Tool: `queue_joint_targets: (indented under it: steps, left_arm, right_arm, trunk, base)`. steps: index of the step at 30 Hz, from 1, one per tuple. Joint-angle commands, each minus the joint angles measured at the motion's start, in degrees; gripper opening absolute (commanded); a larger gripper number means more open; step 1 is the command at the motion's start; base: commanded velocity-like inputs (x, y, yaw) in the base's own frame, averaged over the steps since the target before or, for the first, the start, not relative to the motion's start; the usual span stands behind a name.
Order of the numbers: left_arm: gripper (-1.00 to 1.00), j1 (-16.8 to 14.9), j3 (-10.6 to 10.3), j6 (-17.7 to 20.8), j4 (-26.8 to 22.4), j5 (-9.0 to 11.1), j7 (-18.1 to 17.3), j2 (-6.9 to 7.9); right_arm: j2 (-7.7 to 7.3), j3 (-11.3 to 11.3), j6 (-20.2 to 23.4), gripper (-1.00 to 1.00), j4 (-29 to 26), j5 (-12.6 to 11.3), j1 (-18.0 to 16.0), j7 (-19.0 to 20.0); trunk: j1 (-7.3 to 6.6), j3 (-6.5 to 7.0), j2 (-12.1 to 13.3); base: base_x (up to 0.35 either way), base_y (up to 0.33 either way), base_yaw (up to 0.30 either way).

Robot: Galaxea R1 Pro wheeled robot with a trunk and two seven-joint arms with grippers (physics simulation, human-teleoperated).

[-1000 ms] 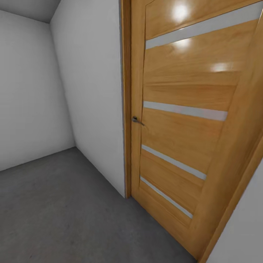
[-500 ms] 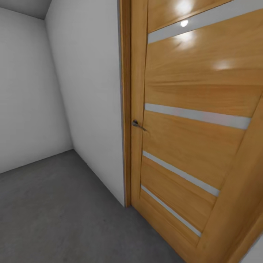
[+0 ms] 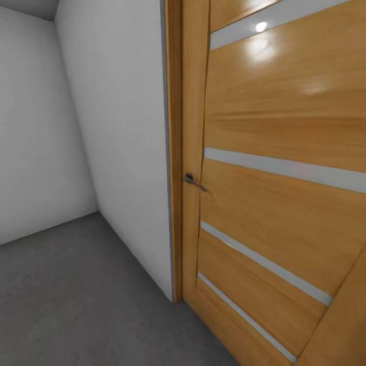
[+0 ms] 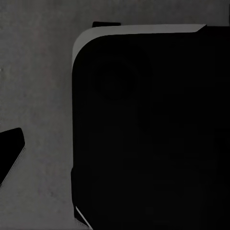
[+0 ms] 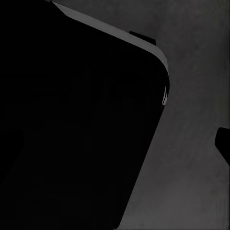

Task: Move the two storage containers from the living room to the garage. In the garage, place one container on the floor and stack the other container on top of it (either order is fine).

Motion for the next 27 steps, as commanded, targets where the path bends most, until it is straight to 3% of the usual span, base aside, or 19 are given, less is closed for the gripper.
queue_joint_targets:
  steps: [1, 9, 20, 27]
  left_arm:
    - [1.0, 0.0, 0.2, -0.1, 0.0, 0.1, -0.1, 0.0]
    - [1.0, 0.0, 0.2, -0.2, 0.0, 0.0, -0.1, 0.0]
    - [1.0, 0.0, 0.2, -0.2, 0.0, 0.0, -0.1, 0.0]
    - [1.0, 0.0, 0.2, -0.2, 0.0, 0.0, -0.1, 0.0]
  right_arm:
    - [0.0, 0.5, -0.2, 1.0, 0.0, -0.6, 0.0, 0.0]
    - [0.0, 0.5, -0.2, 1.0, 0.0, -0.6, 0.0, 0.0]
    - [0.08, 0.5, -0.1, 1.0, 0.0, -0.6, 0.0, 0.0]
    - [0.08, 0.5, 0.0, 1.0, 0.0, -0.7, 0.0, 0.0]
  trunk:
    - [0.03, -0.05, 0.0]
    - [0.03, -0.05, 0.0]
    - [0.03, -0.05, 0.0]
    - [0.03, -0.05, 0.0]
  base:
    - [0.322, 0.0, 0.0]
    - [0.275, 0.0, 0.0]
    - [0.034, 0.0, -0.007]
    - [0.002, 0.0, -0.176]
